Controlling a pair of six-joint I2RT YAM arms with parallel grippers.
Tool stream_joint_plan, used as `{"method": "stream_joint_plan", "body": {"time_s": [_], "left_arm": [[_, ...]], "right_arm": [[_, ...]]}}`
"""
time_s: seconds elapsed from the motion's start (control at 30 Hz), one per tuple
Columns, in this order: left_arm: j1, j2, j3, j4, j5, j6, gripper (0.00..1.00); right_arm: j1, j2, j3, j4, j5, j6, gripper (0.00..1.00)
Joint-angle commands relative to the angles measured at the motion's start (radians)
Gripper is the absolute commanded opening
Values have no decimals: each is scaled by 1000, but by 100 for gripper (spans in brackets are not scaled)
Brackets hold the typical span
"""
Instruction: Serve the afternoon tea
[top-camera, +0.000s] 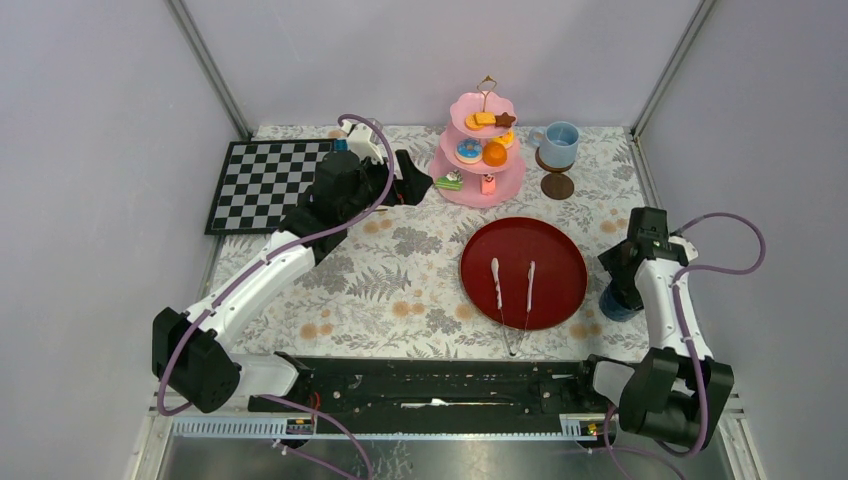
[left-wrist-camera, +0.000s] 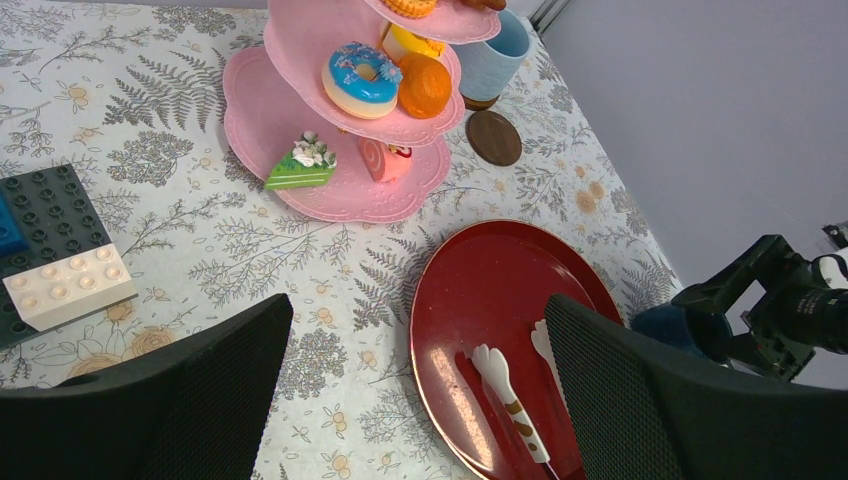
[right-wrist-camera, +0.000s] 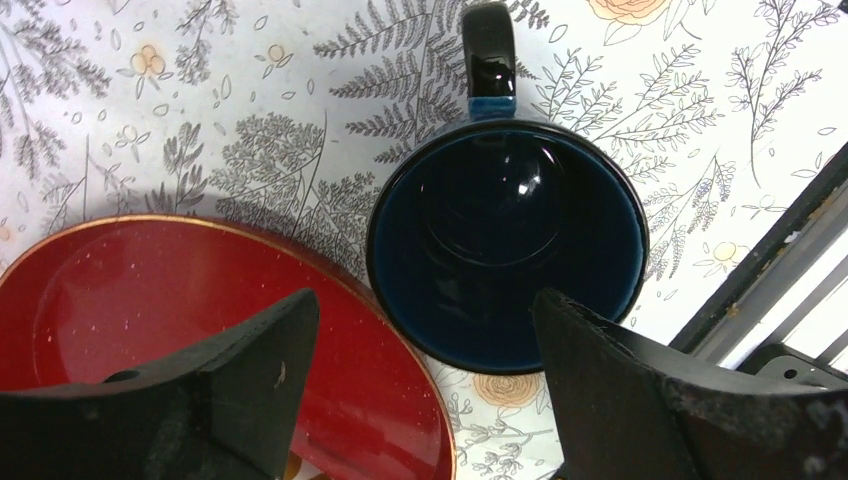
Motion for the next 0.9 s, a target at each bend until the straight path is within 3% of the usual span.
{"method": "stream_joint_plan", "body": {"time_s": [0.0, 0.27, 0.4, 0.47, 0.5, 0.53, 0.73, 0.87], "left_arm": [[-1, -29, 12, 48, 3, 6, 99], [-1, -25, 13, 47, 6, 5, 99], [-1, -31, 14, 44, 6, 8, 99], [-2, -31, 17, 40, -5, 9, 99], [-2, -23, 19, 37, -2, 4, 99], [-1, -14, 19, 36, 8, -2, 99], [-1, 5, 16, 44, 27, -20, 99], [-2, 1, 20, 37, 18, -13, 99]], "right_arm": [[0, 38, -33, 66, 69, 102, 82], [0, 151, -32, 97, 95, 118, 64], [0, 175, -26, 67, 81, 126, 35], [0, 177, -27, 45, 62, 136, 19], [0, 177, -27, 37, 53, 134, 5], [0, 173, -27, 25, 56, 130, 0], [0, 84, -61, 69, 99, 1, 0], [0, -18, -106, 251, -85, -290, 0]]}}
